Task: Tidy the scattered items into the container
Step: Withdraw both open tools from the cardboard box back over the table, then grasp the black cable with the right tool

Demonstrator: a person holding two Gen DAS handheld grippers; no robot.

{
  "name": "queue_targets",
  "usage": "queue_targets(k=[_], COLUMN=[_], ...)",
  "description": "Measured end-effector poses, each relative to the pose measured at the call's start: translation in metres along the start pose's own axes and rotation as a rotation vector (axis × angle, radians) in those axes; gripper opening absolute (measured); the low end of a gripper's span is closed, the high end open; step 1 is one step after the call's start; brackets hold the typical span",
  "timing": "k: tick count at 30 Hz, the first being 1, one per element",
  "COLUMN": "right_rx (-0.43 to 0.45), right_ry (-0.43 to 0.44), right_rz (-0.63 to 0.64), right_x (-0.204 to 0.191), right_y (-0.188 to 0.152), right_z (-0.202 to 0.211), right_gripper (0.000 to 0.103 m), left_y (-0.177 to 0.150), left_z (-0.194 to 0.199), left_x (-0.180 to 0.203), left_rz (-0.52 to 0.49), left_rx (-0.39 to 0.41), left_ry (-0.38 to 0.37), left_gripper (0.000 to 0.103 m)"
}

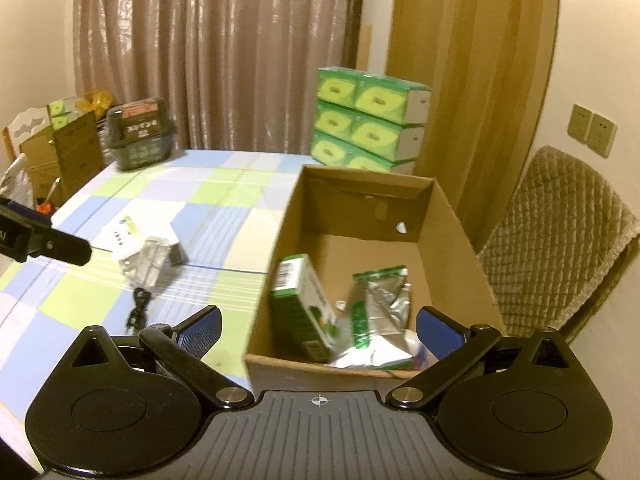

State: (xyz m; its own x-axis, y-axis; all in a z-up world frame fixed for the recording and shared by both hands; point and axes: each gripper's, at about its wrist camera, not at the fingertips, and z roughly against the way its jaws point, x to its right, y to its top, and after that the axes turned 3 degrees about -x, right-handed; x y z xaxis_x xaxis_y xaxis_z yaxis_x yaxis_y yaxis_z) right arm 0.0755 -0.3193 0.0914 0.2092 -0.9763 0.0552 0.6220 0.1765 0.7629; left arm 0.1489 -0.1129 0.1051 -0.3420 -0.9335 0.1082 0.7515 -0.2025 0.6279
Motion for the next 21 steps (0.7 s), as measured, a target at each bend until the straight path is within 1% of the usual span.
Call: queue_targets(k=[5, 9, 12, 16, 21], right_rx=[0.005, 0.004, -0.007, -0.030, -0.057], right_ry=[0.049, 0.097, 0.127, 0.162, 0.196], right_rz=[0.032, 0.072, 0.092, 0.126, 0.164], right_x=[-0.025, -0.049, -0.066, -0.088, -0.110], right_y=[0.001, 0.000, -0.001, -0.006, -0.011], right_z=[-0.001, -0.006, -0.013, -0.025, -0.041], right_gripper=[0.101, 0.101, 0.101, 0.101, 0.101], left_y=[-0.026, -0.051, -0.070, -0.084, -0.092], left_z=[0.017, 0.025, 0.028, 0.030, 0.028], left_x=[-0.036, -0.069, -0.092, -0.112, -0.126], left_rz=[0.042, 0.068, 0.097, 0.117, 0.131], left_rx=[0.008, -0.007, -0.027, -0.042, -0.046], left_ry=[0.062, 0.135, 0.172, 0.202, 0.199], left_gripper=[0.101, 0.101, 0.101, 0.101, 0.101])
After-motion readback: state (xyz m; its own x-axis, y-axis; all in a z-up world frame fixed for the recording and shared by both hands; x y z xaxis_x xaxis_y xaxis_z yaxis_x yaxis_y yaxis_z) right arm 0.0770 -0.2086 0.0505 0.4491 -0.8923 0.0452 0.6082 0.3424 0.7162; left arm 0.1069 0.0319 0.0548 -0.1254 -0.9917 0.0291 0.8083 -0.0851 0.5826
